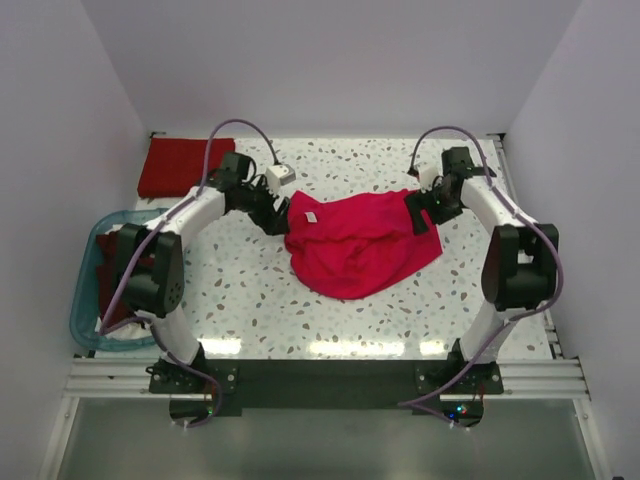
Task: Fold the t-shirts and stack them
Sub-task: Flatten the tshirt out
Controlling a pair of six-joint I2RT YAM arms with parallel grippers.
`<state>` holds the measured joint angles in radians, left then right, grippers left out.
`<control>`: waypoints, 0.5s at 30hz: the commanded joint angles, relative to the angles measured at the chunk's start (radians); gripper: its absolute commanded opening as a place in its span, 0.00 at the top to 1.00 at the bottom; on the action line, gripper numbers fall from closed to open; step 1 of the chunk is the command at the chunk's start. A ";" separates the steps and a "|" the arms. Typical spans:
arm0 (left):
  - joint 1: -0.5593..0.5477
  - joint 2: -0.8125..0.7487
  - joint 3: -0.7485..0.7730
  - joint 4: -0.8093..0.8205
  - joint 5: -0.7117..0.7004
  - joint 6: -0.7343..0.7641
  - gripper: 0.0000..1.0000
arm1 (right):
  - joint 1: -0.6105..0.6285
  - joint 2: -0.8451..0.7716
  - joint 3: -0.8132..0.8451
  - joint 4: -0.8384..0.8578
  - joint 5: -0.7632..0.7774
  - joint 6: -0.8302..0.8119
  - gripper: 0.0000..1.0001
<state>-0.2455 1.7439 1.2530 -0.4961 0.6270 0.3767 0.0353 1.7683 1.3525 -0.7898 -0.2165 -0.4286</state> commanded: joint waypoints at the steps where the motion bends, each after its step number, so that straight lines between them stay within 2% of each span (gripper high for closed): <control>1: -0.044 0.072 0.106 0.053 -0.045 -0.032 0.18 | -0.015 0.074 0.146 0.078 0.031 0.056 0.22; 6: -0.043 0.169 0.215 0.089 -0.125 -0.068 0.17 | -0.023 0.250 0.341 0.097 0.039 0.074 0.25; 10: -0.031 0.271 0.333 0.105 -0.156 -0.091 0.23 | -0.023 0.351 0.485 0.138 0.057 0.070 0.27; 15: -0.021 0.396 0.526 0.093 -0.219 -0.096 0.29 | -0.021 0.445 0.573 0.188 0.081 0.059 0.28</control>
<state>-0.2779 2.0914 1.6760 -0.4435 0.4622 0.2993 0.0166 2.1815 1.8679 -0.6590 -0.1650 -0.3775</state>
